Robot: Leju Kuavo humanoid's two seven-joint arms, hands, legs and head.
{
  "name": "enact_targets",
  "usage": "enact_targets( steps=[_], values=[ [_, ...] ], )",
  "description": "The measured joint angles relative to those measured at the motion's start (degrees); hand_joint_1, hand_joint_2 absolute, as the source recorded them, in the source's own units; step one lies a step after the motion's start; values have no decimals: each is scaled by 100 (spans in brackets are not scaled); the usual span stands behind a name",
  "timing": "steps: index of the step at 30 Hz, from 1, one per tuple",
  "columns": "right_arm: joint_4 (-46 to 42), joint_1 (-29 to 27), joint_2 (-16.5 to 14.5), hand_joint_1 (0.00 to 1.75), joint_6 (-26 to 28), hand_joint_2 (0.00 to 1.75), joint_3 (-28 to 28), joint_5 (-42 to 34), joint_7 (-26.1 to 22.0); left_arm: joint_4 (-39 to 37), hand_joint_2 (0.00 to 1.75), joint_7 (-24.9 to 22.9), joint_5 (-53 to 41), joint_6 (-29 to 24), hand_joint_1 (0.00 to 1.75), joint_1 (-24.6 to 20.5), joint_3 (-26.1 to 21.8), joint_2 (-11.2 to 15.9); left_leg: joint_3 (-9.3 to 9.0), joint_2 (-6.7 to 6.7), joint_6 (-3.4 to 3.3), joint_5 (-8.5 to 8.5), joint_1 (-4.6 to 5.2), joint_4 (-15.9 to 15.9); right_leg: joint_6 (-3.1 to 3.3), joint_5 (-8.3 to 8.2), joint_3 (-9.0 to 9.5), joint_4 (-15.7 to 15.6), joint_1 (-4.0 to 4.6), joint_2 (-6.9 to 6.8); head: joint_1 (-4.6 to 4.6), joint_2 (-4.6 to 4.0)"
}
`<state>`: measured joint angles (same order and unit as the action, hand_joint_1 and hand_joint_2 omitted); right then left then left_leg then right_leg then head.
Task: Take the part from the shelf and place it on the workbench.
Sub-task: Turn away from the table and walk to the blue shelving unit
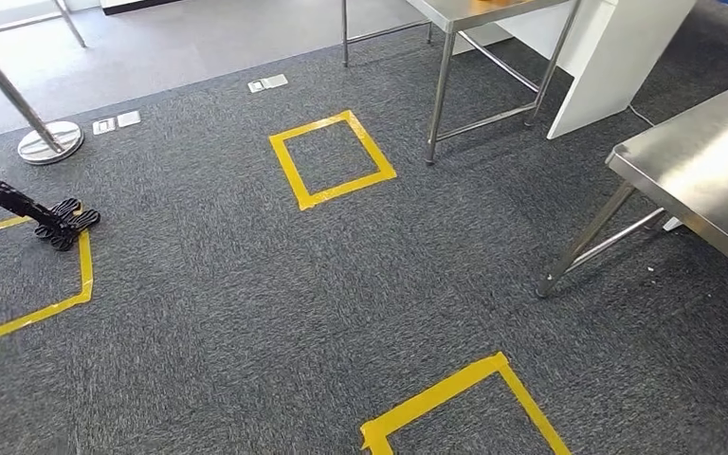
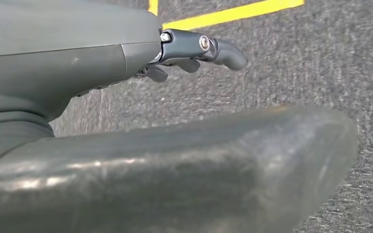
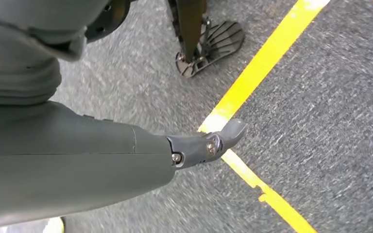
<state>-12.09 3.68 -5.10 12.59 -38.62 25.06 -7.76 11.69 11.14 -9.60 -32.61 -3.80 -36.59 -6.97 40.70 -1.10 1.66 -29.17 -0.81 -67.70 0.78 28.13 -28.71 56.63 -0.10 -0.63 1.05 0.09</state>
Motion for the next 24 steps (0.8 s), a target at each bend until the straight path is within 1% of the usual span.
enact_targets(
  steps=[1,2,3,4,5,6,7,8,9,10,11,12,13,14,15,16,17,18,19,20,21,22,23,24],
  values=[
    [1,-18,5,0,3,0,2,9,4,0,0,1,1,11,0,-5,1,-2,152,63,17,-184,-4,-372,6,0,-15,1,14,-97,6,0],
    [1,-29,10,0,6,0,3,15,8,0,0,2,2,20,0,-5,1,-4,235,85,28,-274,-5,-613,7,0,-30,3,22,-193,4,0],
    [1,-32,13,0,9,0,4,17,12,0,0,3,2,24,0,1,1,-4,206,97,32,-254,-5,-645,6,1,-41,4,27,-284,6,0],
    [1,-31,13,0,10,0,5,20,13,0,0,6,3,26,0,7,1,-4,57,125,28,-147,-4,-458,6,3,-45,4,29,-369,7,0],
    [1,-26,13,0,10,0,7,22,13,0,0,14,3,28,0,9,1,-4,-193,211,15,8,-1,-92,1,10,-31,6,30,-449,7,0],
    [1,-23,13,0,10,0,8,21,13,0,0,27,3,30,0,3,1,-5,-453,353,-3,132,15,308,-15,24,-24,12,48,-522,9,0],
    [1,-20,15,0,10,0,8,20,11,0,0,44,3,33,0,-6,2,-7,-648,460,-35,219,30,624,-35,41,-11,20,68,-591,0,0],
    [1,-16,17,0,9,0,8,19,9,0,0,65,7,39,0,-14,2,-10,-759,531,-68,259,47,817,-63,55,6,27,88,-653,-13,0],
    [1,-8,20,0,8,0,8,16,6,0,0,97,21,46,0,-18,2,-13,-775,525,-102,263,70,877,-90,62,10,30,103,-712,-25,0],
    [0,4,21,0,6,0,8,14,3,0,0,136,50,51,0,-15,1,-16,-752,445,-141,280,80,883,-111,62,25,28,103,-773,-35,0],
    [-1,16,22,0,3,0,8,12,1,0,0,182,93,53,0,-11,-2,-21,-739,376,-178,300,72,899,-137,70,20,33,93,-796,-37,0],
    [-1,27,23,0,-1,0,8,10,-3,0,0,227,144,48,0,-7,-7,-25,-729,306,-220,326,60,919,-157,112,-9,86,80,-696,-43,0],
    [-1,29,21,0,-7,0,8,11,-7,0,0,262,188,33,0,-11,-13,-29,-717,236,-263,354,41,940,-167,209,-89,248,63,-520,-53,0],
    [-1,28,19,0,-11,0,8,11,-11,0,0,291,216,12,0,-21,-18,-32,-703,159,-301,380,22,955,-167,356,-228,532,38,-306,-66,0],
    [1,19,17,0,-15,0,8,11,-15,0,0,311,230,-12,0,-31,-23,-34,-675,76,-326,399,22,957,-156,535,-415,929,18,-104,-77,0],
    [2,10,14,0,-19,0,8,12,-18,0,0,324,232,-31,0,-40,-27,-35,-647,-14,-341,416,24,956,-151,694,-617,1345,2,-8,-79,0],
    [3,2,13,0,-20,0,8,13,-20,0,0,333,232,-41,0,-43,-31,-36,-626,-107,-346,430,25,956,-163,788,-771,1647,-8,27,-79,0],
    [4,-3,13,0,-20,0,8,14,-21,0,0,336,232,-48,0,-39,-35,-37,-610,-202,-341,446,26,955,-200,783,-828,1737,-15,43,-79,0],
    [4,-4,13,0,-20,0,8,15,-22,0,0,336,232,-51,0,-34,-38,-37,-603,-292,-330,461,25,955,-254,679,-763,1580,-24,61,-79,0],
    [5,-2,13,0,-20,0,8,16,-23,-1,0,336,232,-55,0,-30,-40,-38,-600,-380,-313,476,23,954,-310,507,-592,1215,-39,106,-79,0],
    [5,0,14,0,-20,0,7,17,-25,-1,0,336,232,-57,0,-27,-41,-42,-595,-465,-291,492,21,954,-354,330,-378,762,-59,227,-81,0],
    [5,1,15,0,-20,0,7,17,-27,-1,0,337,232,-57,0,-28,-42,-45,-589,-539,-264,506,30,949,-360,195,-207,391,-63,342,-82,0],
    [5,5,14,0,-20,0,8,18,-28,-1,0,337,232,-57,0,-28,-42,-48,-577,-594,-239,520,38,947,-343,113,-98,149,-66,430,-81,0],
    [5,14,13,0,-20,0,8,18,-30,-1,0,340,229,-57,0,-26,-42,-49,-563,-644,-209,537,43,948,-306,84,-62,51,-55,479,-80,0]
  ],
)
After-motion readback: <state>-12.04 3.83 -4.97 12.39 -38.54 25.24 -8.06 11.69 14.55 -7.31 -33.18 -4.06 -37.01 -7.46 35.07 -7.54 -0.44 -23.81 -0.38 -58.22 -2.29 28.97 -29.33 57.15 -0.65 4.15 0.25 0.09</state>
